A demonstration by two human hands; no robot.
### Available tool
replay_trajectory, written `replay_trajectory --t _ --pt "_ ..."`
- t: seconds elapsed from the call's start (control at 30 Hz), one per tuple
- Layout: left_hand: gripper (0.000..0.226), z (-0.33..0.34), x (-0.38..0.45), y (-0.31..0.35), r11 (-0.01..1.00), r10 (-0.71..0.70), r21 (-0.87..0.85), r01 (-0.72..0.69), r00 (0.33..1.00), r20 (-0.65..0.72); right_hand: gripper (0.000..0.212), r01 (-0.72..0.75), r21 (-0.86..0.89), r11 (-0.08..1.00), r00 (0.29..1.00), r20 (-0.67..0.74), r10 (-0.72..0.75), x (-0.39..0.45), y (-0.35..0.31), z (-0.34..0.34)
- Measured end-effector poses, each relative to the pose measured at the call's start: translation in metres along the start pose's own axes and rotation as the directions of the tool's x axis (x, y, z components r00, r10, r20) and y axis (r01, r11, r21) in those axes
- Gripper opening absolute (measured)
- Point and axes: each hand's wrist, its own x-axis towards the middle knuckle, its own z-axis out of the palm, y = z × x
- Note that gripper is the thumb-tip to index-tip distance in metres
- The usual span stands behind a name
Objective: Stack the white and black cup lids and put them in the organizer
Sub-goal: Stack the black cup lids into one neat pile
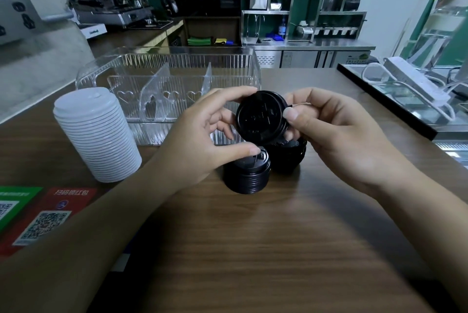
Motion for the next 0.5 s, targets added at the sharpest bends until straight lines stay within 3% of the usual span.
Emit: replay_trajectory --t 0.17,0.3,0.5 --pt "0.083 -0.008 0.002 -0.003 1.000 -0.027 0.003 0.027 1.000 0.014 0.038 0.056 -0.195 0.979 0.998 -0.005 -0.058 -0.002 -0.001 0.001" --pt "0.078 -0.015 0.002 -0.004 0.998 -0.068 -0.007 0.069 0.994 0.084 0.055 0.173 -0.469 0.866 0.983 0.029 -0.181 -0.002 -0.002 -0.004" --pt "0.076 -0.018 0.001 -0.003 0.993 -0.119 0.008 0.120 0.976 0.183 0.062 0.187 -0.595 0.782 0.982 0.108 -0.153 -0.009 -0.004 0.000"
